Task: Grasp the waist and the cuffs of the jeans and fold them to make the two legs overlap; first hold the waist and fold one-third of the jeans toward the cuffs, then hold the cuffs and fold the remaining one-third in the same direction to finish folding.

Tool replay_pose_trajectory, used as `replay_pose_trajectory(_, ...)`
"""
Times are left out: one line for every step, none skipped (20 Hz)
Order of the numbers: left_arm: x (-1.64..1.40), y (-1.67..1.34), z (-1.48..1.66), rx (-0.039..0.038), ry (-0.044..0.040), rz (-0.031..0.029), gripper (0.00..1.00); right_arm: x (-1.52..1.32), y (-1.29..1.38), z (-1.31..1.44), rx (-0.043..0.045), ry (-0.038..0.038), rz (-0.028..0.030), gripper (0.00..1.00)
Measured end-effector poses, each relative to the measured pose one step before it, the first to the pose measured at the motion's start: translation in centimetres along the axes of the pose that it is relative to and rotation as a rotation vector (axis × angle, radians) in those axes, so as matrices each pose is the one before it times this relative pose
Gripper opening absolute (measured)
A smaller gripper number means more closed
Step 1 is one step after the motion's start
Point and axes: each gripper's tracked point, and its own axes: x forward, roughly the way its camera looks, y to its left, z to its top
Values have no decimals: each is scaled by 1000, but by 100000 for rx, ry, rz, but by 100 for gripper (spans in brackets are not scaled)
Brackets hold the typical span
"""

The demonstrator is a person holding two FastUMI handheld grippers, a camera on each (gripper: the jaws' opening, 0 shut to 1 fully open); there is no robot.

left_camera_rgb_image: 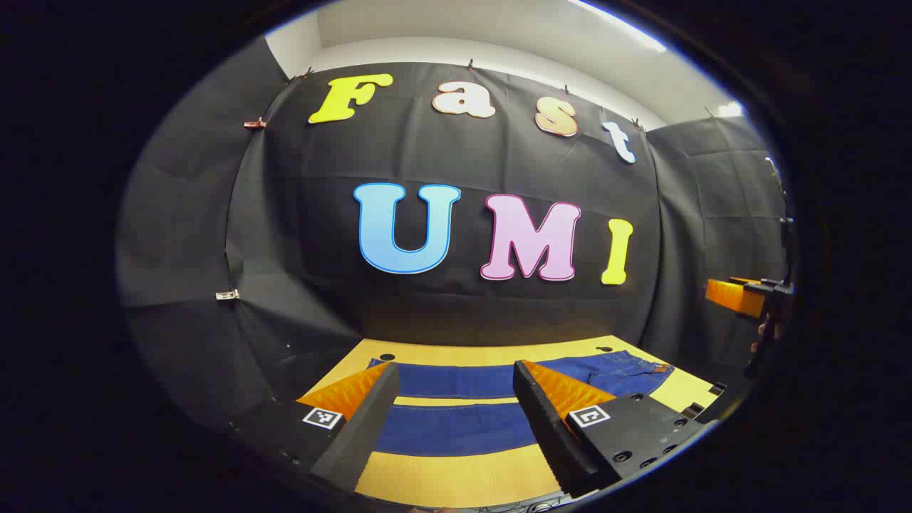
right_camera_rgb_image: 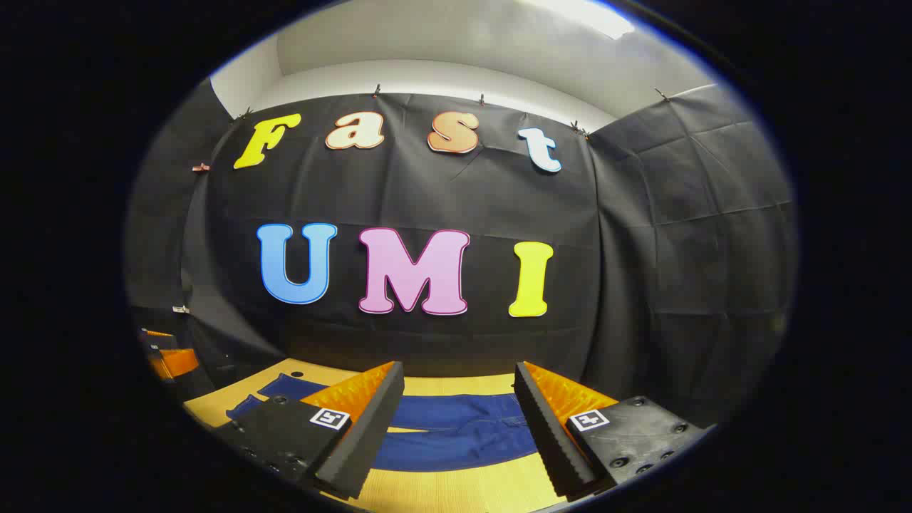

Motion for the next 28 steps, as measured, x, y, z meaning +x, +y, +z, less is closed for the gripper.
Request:
replay_pose_trajectory(19,-8,-350,-54,695,122,99,-37,-8,-414,1002,1132,-345,95)
replay_pose_trajectory(37,91,-180,459,841,409,99,29,30,-187,789,676,-393,95)
replay_pose_trajectory(-1,106,-136,397,301,500,100,60,-32,-112,337,423,-401,95)
replay_pose_trajectory(48,59,65,67,-16,145,100,118,43,-30,-141,4,-150,95)
replay_pose_trajectory(159,39,-35,-261,-110,37,100,168,148,-38,-528,-115,109,95)
replay_pose_trajectory(125,27,-33,-490,17,59,100,205,234,-31,-563,291,333,95)
replay_pose_trajectory(202,89,-123,-554,131,-70,99,85,301,-119,-239,592,585,95)
replay_pose_trajectory(260,25,79,-430,153,-152,99,182,184,-76,-121,536,426,95)
replay_pose_trajectory(344,68,-77,-171,420,-71,99,141,26,22,-275,336,209,95)
replay_pose_trajectory(478,-52,-43,-90,728,161,99,216,-34,-51,-499,278,116,95)
replay_pose_trajectory(450,95,-266,-151,694,319,99,315,-83,-317,-469,909,74,95)
replay_pose_trajectory(459,51,-33,-131,820,491,100,301,-90,-172,-429,842,93,95)
replay_pose_trajectory(512,48,-13,-246,303,262,100,414,-179,-274,-601,587,-244,95)
replay_pose_trajectory(385,30,109,-149,394,666,100,598,-200,-98,-286,678,-238,95)
replay_pose_trajectory(278,345,36,-686,-2,1279,100,519,-20,-148,279,964,293,95)
replay_pose_trajectory(328,188,350,-1721,-1054,842,100,506,137,-58,428,445,714,95)
replay_pose_trajectory(276,68,150,-2050,-349,59,100,490,-71,115,102,58,156,95)
replay_pose_trajectory(432,157,-69,-1575,1079,504,99,504,-134,-4,-145,157,240,95)
replay_pose_trajectory(419,403,-554,-213,1725,894,100,412,-79,-131,-367,263,268,95)
replay_pose_trajectory(501,589,-139,1098,1028,1597,100,377,-108,10,-536,22,231,95)
replay_pose_trajectory(766,770,-197,1613,1601,1304,100,374,-192,0,-620,-25,132,95)
replay_pose_trajectory(460,705,-307,1686,1921,897,100,429,-243,-95,-692,185,5,95)
replay_pose_trajectory(391,811,-252,2246,1033,744,100,502,-221,-248,-467,543,138,95)
replay_pose_trajectory(503,776,-101,3236,943,391,100,457,-166,-163,67,581,87,91)
replay_pose_trajectory(490,837,-511,4028,1621,476,100,516,-178,-186,388,550,186,96)
replay_pose_trajectory(467,975,-485,4264,1678,274,100,383,-217,-105,188,636,88,96)
replay_pose_trajectory(460,751,-463,4049,1786,-1041,100,410,-281,-130,-300,421,0,96)
replay_pose_trajectory(677,513,-862,4130,2582,-2000,100,429,-320,-61,-785,263,-209,96)
